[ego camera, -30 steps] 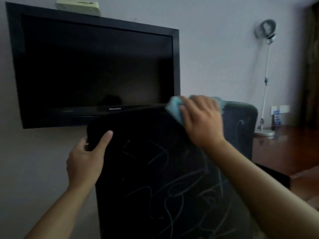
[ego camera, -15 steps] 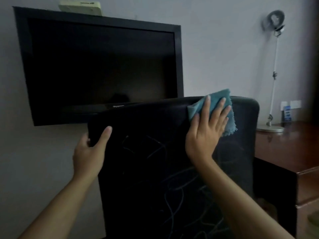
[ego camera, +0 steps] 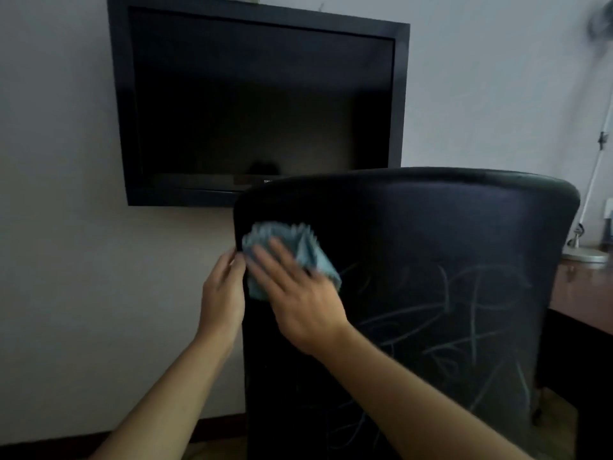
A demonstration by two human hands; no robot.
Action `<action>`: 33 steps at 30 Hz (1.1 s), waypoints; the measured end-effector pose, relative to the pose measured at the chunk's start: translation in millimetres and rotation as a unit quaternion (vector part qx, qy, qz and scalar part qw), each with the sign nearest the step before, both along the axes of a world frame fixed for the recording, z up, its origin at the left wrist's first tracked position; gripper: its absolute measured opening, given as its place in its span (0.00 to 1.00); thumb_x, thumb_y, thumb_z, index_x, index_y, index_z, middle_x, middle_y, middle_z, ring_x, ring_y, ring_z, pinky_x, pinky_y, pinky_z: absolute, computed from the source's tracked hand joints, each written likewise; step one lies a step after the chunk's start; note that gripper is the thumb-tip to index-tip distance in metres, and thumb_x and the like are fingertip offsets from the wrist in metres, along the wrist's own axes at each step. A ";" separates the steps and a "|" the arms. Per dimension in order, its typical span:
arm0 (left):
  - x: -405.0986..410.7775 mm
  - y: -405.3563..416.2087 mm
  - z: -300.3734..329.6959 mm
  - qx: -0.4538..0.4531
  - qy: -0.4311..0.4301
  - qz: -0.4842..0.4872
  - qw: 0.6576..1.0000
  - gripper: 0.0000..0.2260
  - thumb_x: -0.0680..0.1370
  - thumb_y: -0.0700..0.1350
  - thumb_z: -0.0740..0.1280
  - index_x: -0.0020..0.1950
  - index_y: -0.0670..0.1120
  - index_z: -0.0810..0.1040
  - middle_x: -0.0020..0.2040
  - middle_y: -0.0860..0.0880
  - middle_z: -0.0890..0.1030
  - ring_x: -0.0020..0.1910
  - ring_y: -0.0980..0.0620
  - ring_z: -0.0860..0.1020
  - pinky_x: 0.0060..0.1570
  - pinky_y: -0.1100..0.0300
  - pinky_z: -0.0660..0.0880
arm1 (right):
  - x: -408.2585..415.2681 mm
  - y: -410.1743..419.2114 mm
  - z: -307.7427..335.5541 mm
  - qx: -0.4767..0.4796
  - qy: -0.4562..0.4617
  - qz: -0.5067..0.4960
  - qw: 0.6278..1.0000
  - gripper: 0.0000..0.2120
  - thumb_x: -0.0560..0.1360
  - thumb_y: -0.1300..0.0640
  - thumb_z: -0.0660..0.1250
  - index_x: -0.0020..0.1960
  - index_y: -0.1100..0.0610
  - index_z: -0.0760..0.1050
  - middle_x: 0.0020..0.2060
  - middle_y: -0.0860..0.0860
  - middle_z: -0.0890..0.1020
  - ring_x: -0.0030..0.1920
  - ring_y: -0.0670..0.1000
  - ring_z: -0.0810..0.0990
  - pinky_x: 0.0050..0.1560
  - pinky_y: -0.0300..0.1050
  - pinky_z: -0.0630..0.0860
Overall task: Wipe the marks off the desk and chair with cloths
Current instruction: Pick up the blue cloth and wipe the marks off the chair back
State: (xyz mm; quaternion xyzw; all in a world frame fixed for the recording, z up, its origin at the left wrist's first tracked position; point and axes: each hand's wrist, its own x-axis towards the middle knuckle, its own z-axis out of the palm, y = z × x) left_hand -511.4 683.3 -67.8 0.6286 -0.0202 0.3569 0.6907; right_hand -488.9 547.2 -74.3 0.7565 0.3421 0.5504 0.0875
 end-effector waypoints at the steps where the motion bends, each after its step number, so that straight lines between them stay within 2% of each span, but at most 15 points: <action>1: -2.4 -0.2 -6.0 -0.010 0.007 -0.014 1.000 0.10 0.83 0.47 0.61 0.51 0.59 0.81 0.52 0.58 0.84 0.56 0.54 0.81 0.62 0.52 0.75 | -2.5 -8.3 -20.1 -0.047 0.012 -0.007 0.999 0.29 0.76 0.55 0.57 0.76 0.53 0.62 0.76 0.50 0.62 0.77 0.52 0.54 0.68 0.49 0.69; 3: -5.8 -3.5 -10.1 -0.010 0.008 -0.031 0.999 0.10 0.83 0.45 0.62 0.59 0.56 0.79 0.58 0.54 0.82 0.60 0.52 0.80 0.67 0.47 0.73 | 0.3 -22.9 -19.9 -0.075 0.020 0.018 0.997 0.27 0.75 0.56 0.58 0.75 0.52 0.66 0.75 0.50 0.65 0.76 0.52 0.58 0.67 0.47 0.70; 5: -11.3 -5.1 -7.7 -0.008 0.003 -0.037 0.999 0.11 0.82 0.46 0.63 0.63 0.52 0.79 0.59 0.52 0.83 0.60 0.52 0.80 0.67 0.46 0.72 | 3.8 -22.4 19.8 -0.048 -0.006 0.038 0.998 0.27 0.76 0.56 0.59 0.75 0.51 0.65 0.75 0.51 0.64 0.77 0.52 0.57 0.69 0.52 0.68; 8: -18.6 -5.8 -1.1 -0.003 0.005 -0.039 0.999 0.07 0.81 0.50 0.64 0.53 0.57 0.81 0.50 0.56 0.85 0.53 0.56 0.83 0.61 0.51 0.76 | -1.2 -13.4 91.2 0.016 -0.052 -0.001 0.999 0.26 0.80 0.51 0.55 0.78 0.51 0.58 0.78 0.53 0.59 0.78 0.54 0.52 0.76 0.59 0.52; 10: -20.2 -5.1 1.3 0.018 0.021 -0.023 0.999 0.08 0.81 0.55 0.64 0.57 0.59 0.79 0.52 0.57 0.85 0.51 0.60 0.82 0.58 0.56 0.76 | -4.0 -6.2 107.6 0.049 -0.063 -0.019 0.997 0.27 0.81 0.48 0.53 0.78 0.53 0.56 0.78 0.53 0.58 0.79 0.55 0.50 0.77 0.60 0.47; 13: -19.1 -3.1 -1.2 0.070 0.035 0.028 0.997 0.17 0.79 0.59 0.65 0.67 0.56 0.74 0.59 0.53 0.82 0.55 0.57 0.80 0.58 0.58 0.74 | -1.5 -2.6 59.7 0.033 -0.044 -0.020 0.998 0.28 0.79 0.48 0.55 0.78 0.54 0.57 0.78 0.53 0.58 0.79 0.55 0.49 0.76 0.60 0.48; 15: -19.6 -5.0 -7.6 0.110 0.029 0.055 0.992 0.18 0.78 0.60 0.65 0.67 0.59 0.71 0.62 0.55 0.79 0.56 0.59 0.79 0.56 0.62 0.74 | -2.0 -8.2 -4.4 -0.012 0.004 -0.020 1.000 0.30 0.77 0.48 0.61 0.76 0.53 0.61 0.77 0.52 0.62 0.78 0.55 0.52 0.70 0.57 0.64; 17: -19.3 -9.4 -17.3 0.143 0.025 0.050 0.988 0.26 0.77 0.63 0.64 0.73 0.58 0.66 0.66 0.55 0.76 0.62 0.56 0.76 0.61 0.57 0.74 | -5.6 -19.4 -59.2 -0.077 0.055 -0.015 0.995 0.30 0.76 0.48 0.62 0.76 0.52 0.62 0.76 0.51 0.63 0.77 0.53 0.54 0.63 0.52 0.74; 19: -19.1 -15.1 -23.4 0.173 0.019 0.046 0.984 0.32 0.76 0.66 0.63 0.77 0.58 0.61 0.70 0.53 0.72 0.68 0.54 0.72 0.68 0.51 0.71 | -2.7 -29.7 -60.6 -0.101 0.062 0.003 0.993 0.28 0.76 0.47 0.61 0.75 0.51 0.64 0.76 0.50 0.64 0.77 0.52 0.54 0.67 0.51 0.71; 21: -17.1 -19.1 -24.8 0.172 0.025 0.049 0.984 0.35 0.75 0.67 0.62 0.79 0.58 0.56 0.74 0.52 0.67 0.73 0.52 0.66 0.72 0.46 0.65 | 5.0 -31.8 -21.0 -0.076 0.012 0.010 0.997 0.27 0.76 0.48 0.60 0.74 0.50 0.66 0.75 0.51 0.65 0.77 0.52 0.54 0.69 0.53 0.64; 24: -15.0 -21.8 -23.8 0.164 0.033 0.034 0.985 0.38 0.71 0.71 0.60 0.78 0.62 0.52 0.74 0.52 0.68 0.72 0.50 0.66 0.72 0.42 0.64 | 6.6 -30.0 52.8 -0.006 -0.038 -0.027 0.999 0.26 0.80 0.47 0.55 0.77 0.50 0.60 0.78 0.52 0.59 0.78 0.53 0.50 0.75 0.57 0.51; 27: -13.8 -21.5 -24.1 0.174 0.045 0.046 0.983 0.39 0.70 0.72 0.59 0.77 0.65 0.49 0.74 0.53 0.68 0.72 0.49 0.67 0.71 0.42 0.65 | 10.3 -22.9 56.9 0.017 -0.050 -0.023 0.998 0.27 0.81 0.47 0.53 0.78 0.51 0.55 0.78 0.53 0.55 0.79 0.54 0.46 0.77 0.60 0.44; 30: -13.5 -22.0 -28.0 0.180 0.065 0.045 0.980 0.37 0.72 0.64 0.61 0.77 0.66 0.47 0.76 0.52 0.64 0.73 0.48 0.63 0.73 0.42 0.61 | 12.6 -21.5 -8.9 0.035 0.001 -0.010 0.999 0.27 0.80 0.48 0.56 0.78 0.51 0.58 0.78 0.52 0.57 0.79 0.54 0.48 0.74 0.59 0.56; 32: -17.5 -21.7 -31.4 0.191 0.083 0.047 0.977 0.40 0.71 0.57 0.62 0.77 0.67 0.43 0.76 0.51 0.62 0.74 0.48 0.62 0.73 0.41 0.59 | 10.0 -27.4 -66.9 -0.006 0.041 -0.008 0.999 0.27 0.78 0.48 0.57 0.77 0.51 0.61 0.77 0.51 0.59 0.78 0.53 0.52 0.68 0.56 0.66; 33: -18.8 -20.4 -33.8 0.198 0.086 0.052 0.975 0.41 0.72 0.56 0.64 0.77 0.68 0.42 0.74 0.51 0.63 0.73 0.48 0.63 0.72 0.40 0.60 | 7.1 -30.2 -90.4 -0.038 0.053 -0.006 0.998 0.28 0.78 0.48 0.57 0.77 0.51 0.61 0.77 0.51 0.60 0.78 0.53 0.52 0.68 0.54 0.66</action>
